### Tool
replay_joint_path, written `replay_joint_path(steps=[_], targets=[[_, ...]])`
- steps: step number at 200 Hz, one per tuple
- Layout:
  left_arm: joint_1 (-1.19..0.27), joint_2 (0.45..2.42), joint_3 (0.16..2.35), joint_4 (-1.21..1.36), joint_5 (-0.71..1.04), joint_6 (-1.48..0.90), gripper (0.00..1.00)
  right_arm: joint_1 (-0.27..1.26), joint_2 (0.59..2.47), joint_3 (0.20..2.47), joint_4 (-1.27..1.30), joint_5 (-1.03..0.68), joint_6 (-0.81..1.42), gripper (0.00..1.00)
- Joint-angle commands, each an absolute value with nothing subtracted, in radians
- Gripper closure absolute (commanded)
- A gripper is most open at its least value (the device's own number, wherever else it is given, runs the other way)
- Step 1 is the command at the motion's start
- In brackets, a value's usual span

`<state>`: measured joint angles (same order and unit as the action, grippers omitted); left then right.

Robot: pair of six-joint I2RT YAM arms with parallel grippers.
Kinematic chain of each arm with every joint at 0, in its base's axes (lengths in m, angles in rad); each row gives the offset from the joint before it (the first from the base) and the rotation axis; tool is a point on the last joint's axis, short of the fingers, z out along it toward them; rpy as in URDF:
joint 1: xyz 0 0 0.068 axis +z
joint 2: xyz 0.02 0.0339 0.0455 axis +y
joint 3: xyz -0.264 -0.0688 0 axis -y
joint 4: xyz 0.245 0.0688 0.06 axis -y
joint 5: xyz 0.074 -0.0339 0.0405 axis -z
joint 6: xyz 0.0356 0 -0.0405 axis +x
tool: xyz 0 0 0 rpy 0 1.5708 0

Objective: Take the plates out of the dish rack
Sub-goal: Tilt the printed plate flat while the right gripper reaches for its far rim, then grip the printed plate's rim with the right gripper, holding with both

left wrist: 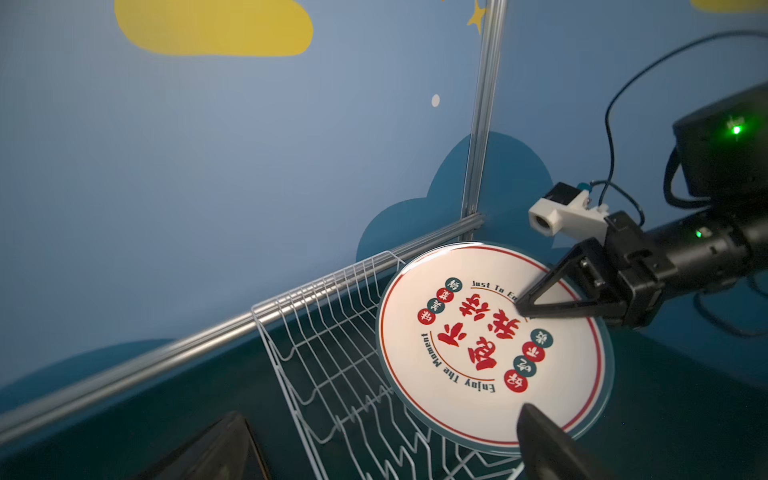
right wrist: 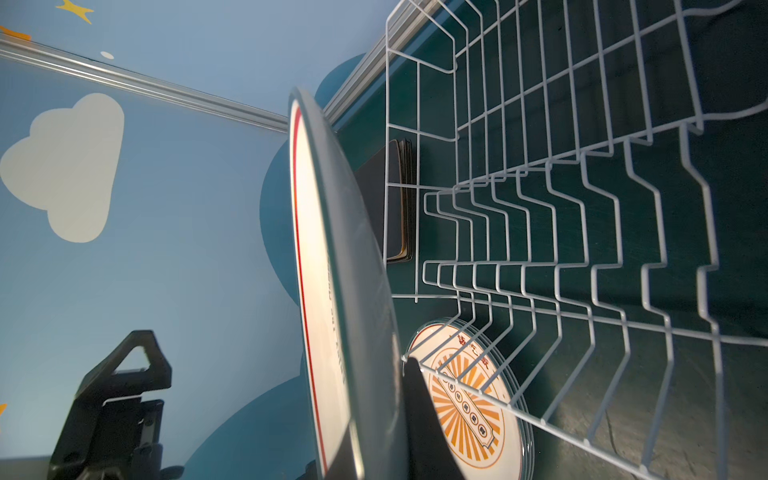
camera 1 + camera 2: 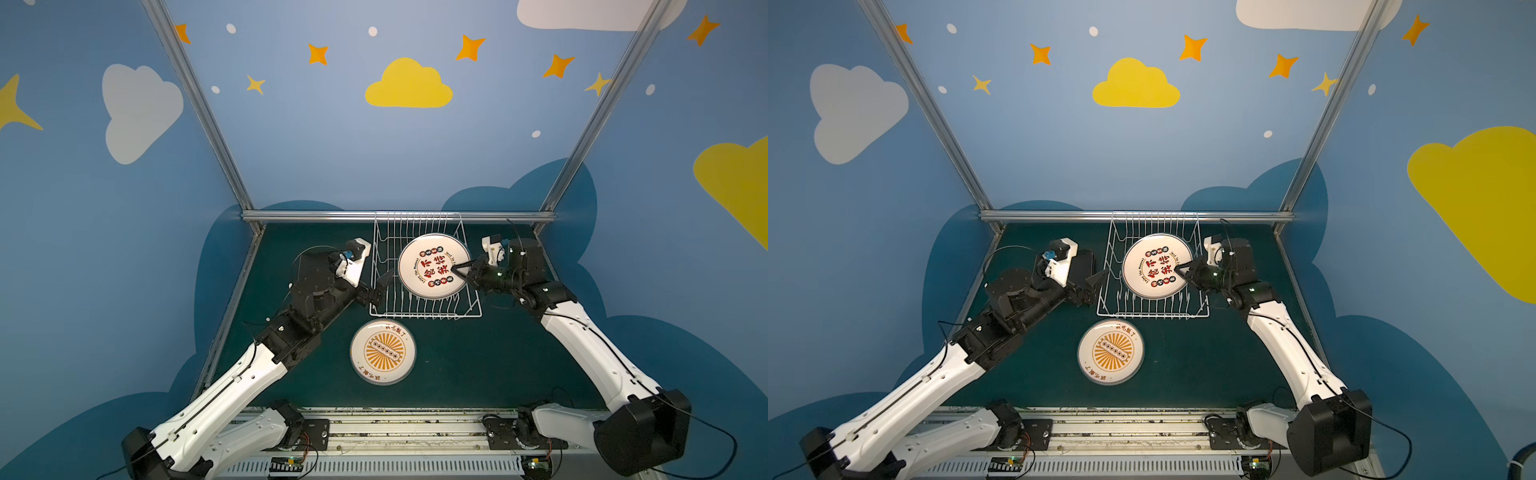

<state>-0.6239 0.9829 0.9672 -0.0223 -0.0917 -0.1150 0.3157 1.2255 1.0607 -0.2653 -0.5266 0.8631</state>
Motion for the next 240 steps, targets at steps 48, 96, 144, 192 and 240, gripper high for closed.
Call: replay_joint_path(steps=[48, 96, 144, 192, 240], targets=[[-0.564, 1.146, 0.988, 0.0, 0.279, -0.755, 0.01, 0.313, 1.16, 1.021, -0.089, -0.605, 0.79, 1.0], [-0.558, 1.267, 0.981, 0.128, 0.387, -0.883, 0.04, 0.313, 1.176, 1.014, -0.061, -0.648, 0.784, 1.0], [-0.557, 1.398, 1.043, 0.163, 0.526, -0.914, 0.2, 0.313, 1.204, 1.023, -0.054, -0.687, 0.78, 1.0], [-0.555, 1.437, 1.038, 0.255, 0.536, -0.973, 0.4, 0.313, 1.2, 1.019, -0.077, -0.691, 0.761, 1.0], [-0.555, 1.435, 1.027, 0.286, 0.532, -0.995, 0.64, 0.313, 1.21, 1.016, -0.083, -0.705, 0.763, 1.0]])
